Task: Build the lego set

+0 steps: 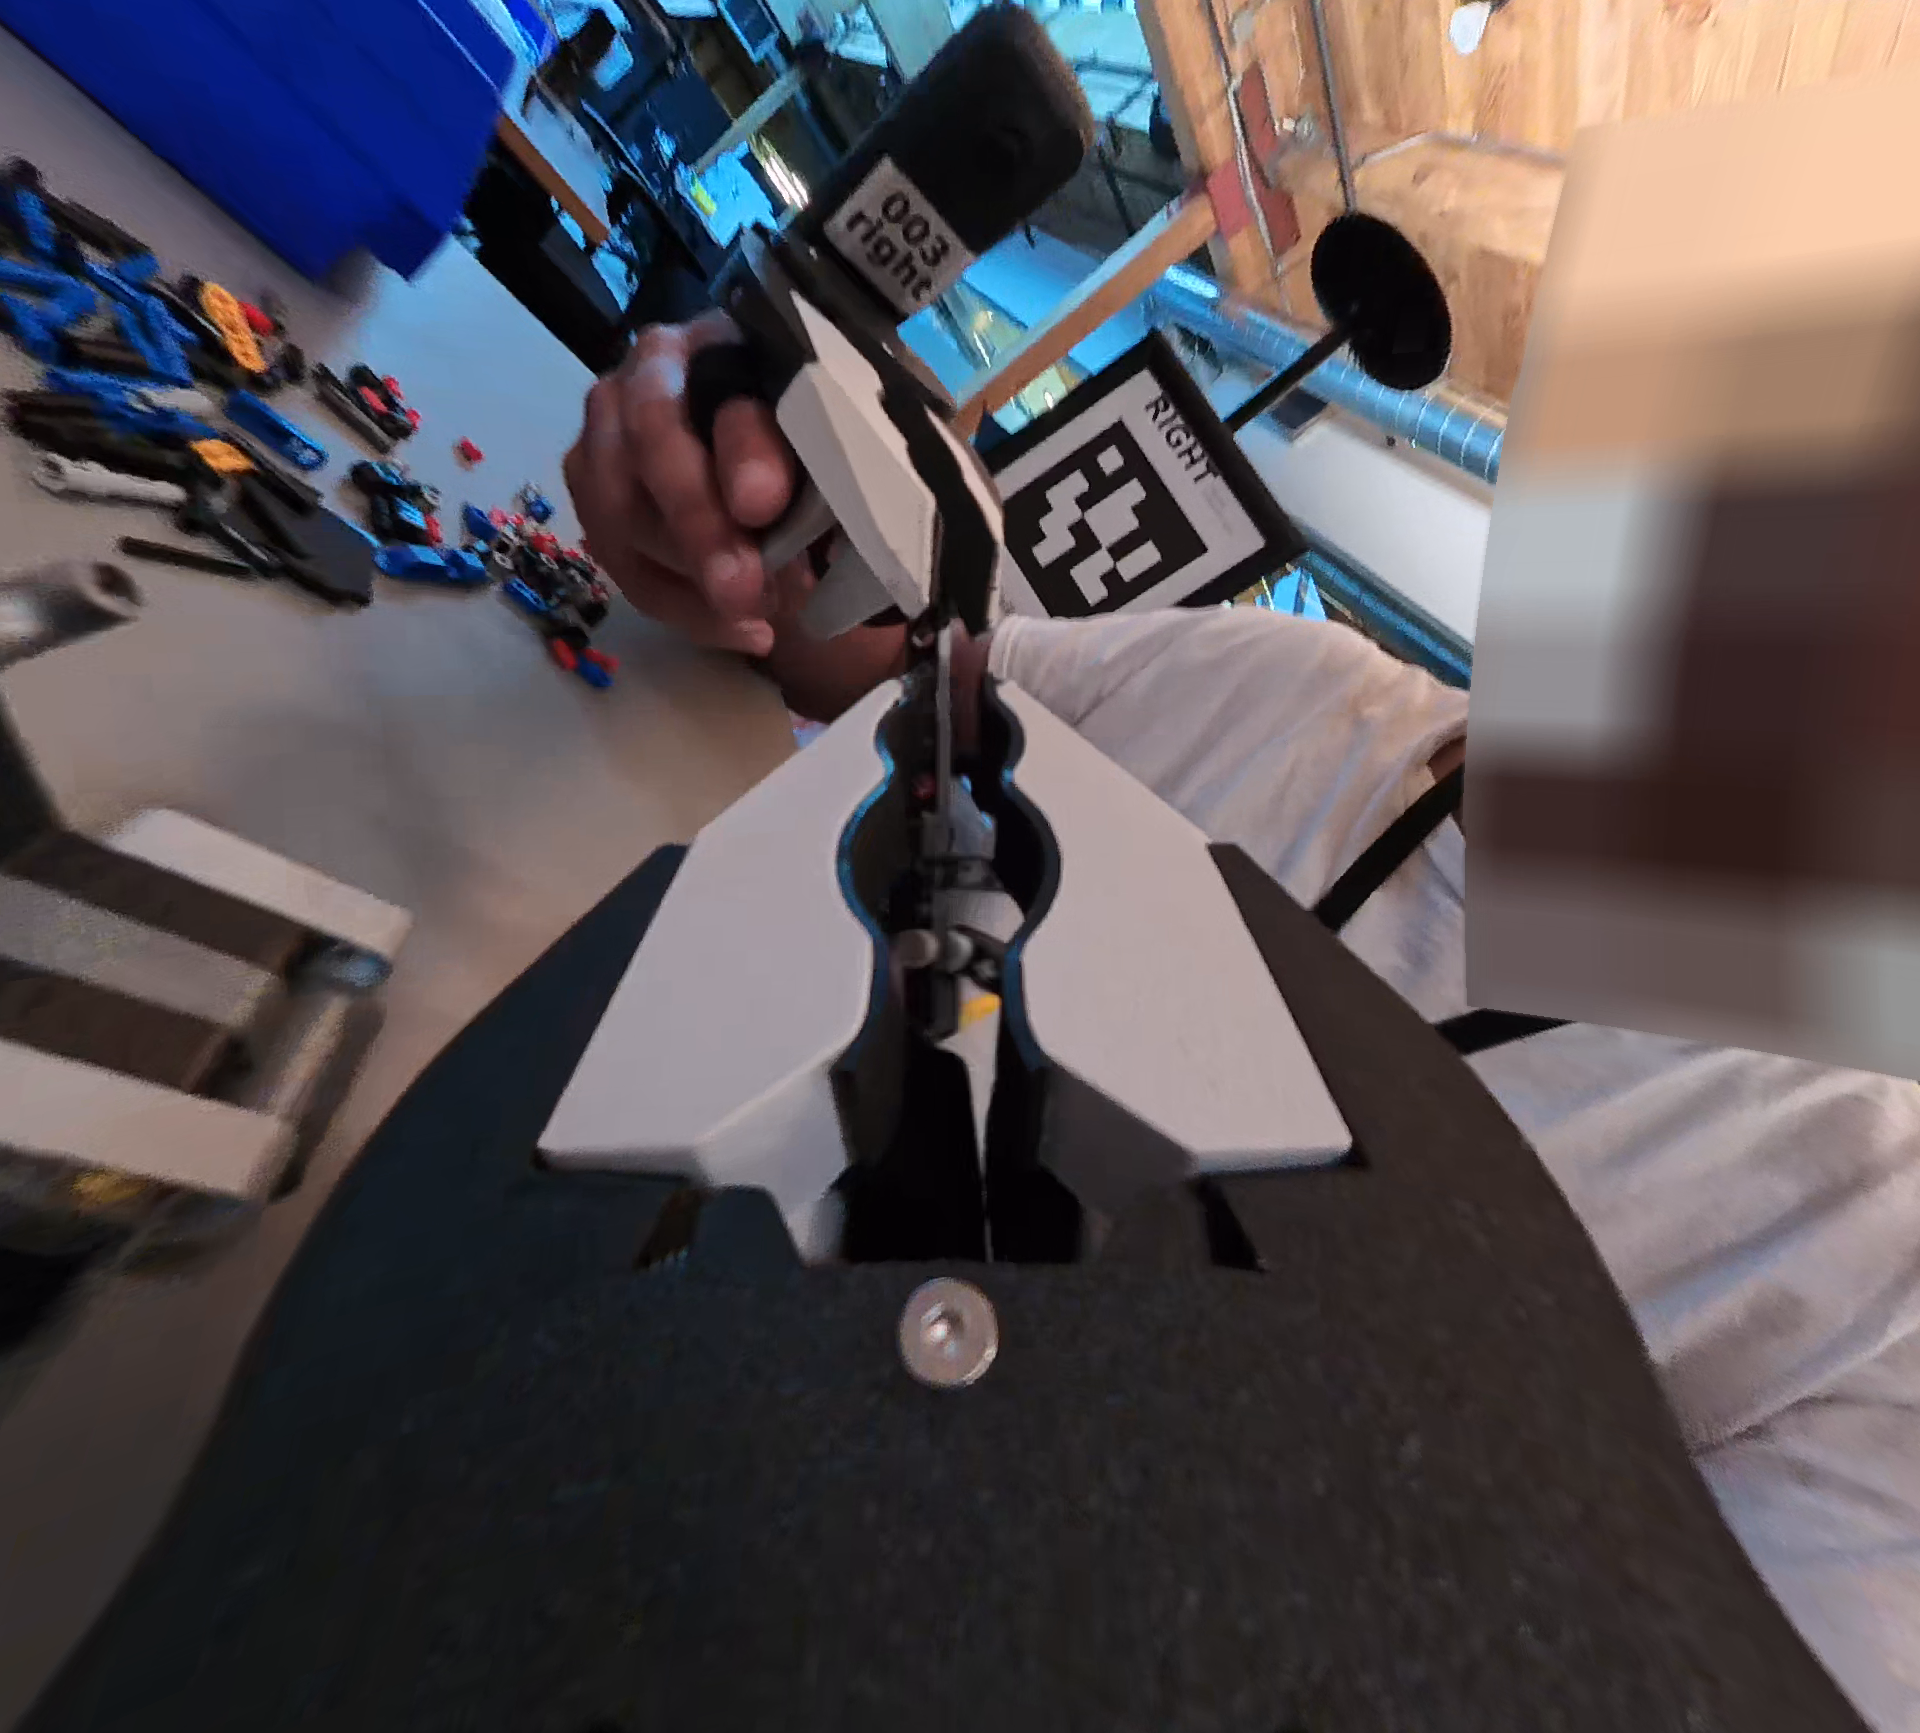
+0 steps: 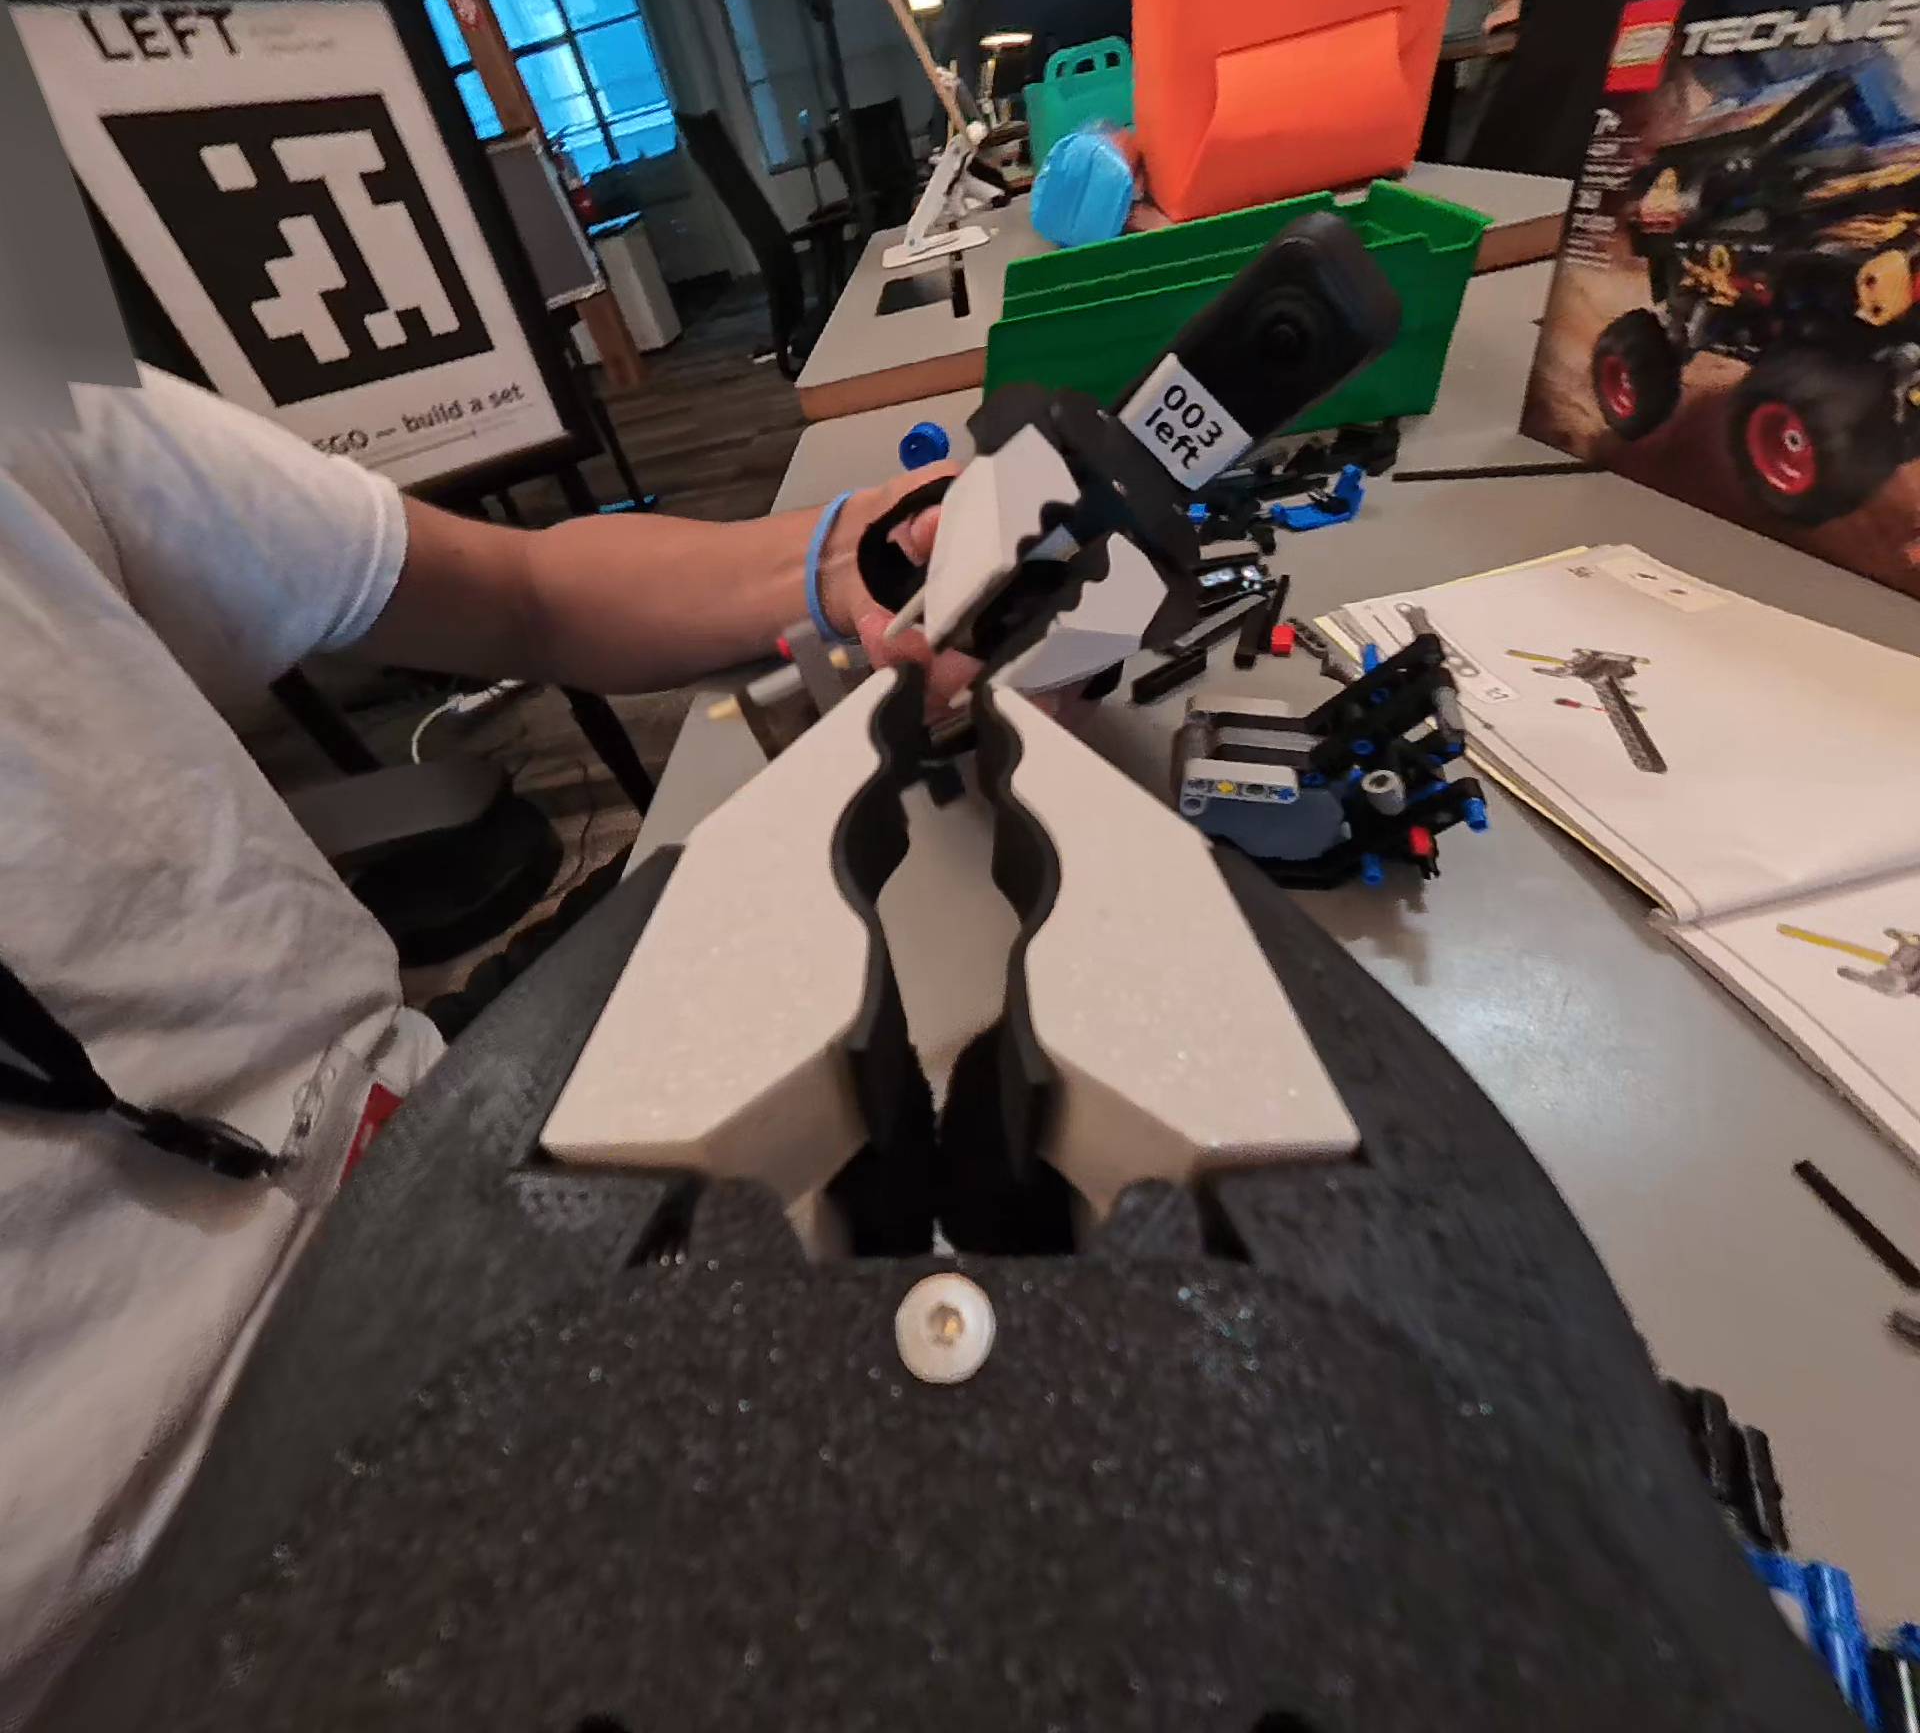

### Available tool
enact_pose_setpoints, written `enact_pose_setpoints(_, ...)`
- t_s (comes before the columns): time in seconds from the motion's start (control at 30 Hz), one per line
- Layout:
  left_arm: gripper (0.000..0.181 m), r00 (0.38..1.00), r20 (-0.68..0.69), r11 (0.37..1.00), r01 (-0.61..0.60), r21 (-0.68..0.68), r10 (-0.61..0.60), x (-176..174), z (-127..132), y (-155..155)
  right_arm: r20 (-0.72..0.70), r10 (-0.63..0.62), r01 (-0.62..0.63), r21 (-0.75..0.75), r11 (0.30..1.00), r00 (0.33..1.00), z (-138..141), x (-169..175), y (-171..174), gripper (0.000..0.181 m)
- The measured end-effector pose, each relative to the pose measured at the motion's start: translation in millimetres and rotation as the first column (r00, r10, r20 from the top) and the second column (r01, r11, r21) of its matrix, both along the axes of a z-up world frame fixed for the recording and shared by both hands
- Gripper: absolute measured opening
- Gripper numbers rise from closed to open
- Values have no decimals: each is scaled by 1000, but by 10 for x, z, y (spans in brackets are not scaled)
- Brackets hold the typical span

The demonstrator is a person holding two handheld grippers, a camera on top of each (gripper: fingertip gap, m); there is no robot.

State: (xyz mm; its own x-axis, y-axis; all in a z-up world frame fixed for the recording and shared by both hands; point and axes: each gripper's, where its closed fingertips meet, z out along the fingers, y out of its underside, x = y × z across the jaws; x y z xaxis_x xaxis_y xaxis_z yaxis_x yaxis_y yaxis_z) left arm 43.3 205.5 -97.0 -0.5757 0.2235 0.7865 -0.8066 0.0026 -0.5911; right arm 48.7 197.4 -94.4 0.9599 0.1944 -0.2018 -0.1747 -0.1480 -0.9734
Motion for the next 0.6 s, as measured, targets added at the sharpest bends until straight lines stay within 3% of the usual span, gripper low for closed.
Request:
enact_pose_setpoints(0.13, 21, 990, 13, 990, -139, -25, 139, 261, 102, 221, -78, -107, 104, -42, 994, 991, -43, 208, 4, 8)
enact_pose_setpoints(0.23, 24, 957, 134, 961, -268, 65, 257, 367, 37, 372, -74, -163, 156, -96, 983, 984, -127, 305, -5, 8)
enact_pose_setpoints(0.33, 25, 932, 295, 932, -281, 229, 209, 242, -167, 307, -55, -205, 196, -136, 971, 977, -203, 370, -9, 8)
enact_pose_setpoints(0.43, 29, 874, 478, 840, -321, 438, 85, 140, -512, 165, -43, -241, 230, -170, 958, 970, -274, 422, -2, 8)
enact_pose_setpoints(0.57, 29, 838, 545, 756, -335, 562, -35, 90, -784, 20, -54, -250, 237, -182, 954, 967, -314, 435, 12, 8)
enact_pose_setpoints(0.6, 15, 831, 553, 745, -335, 577, -54, 87, -813, 14, -54, -248, 234, -184, 955, 967, -314, 433, 12, 8)
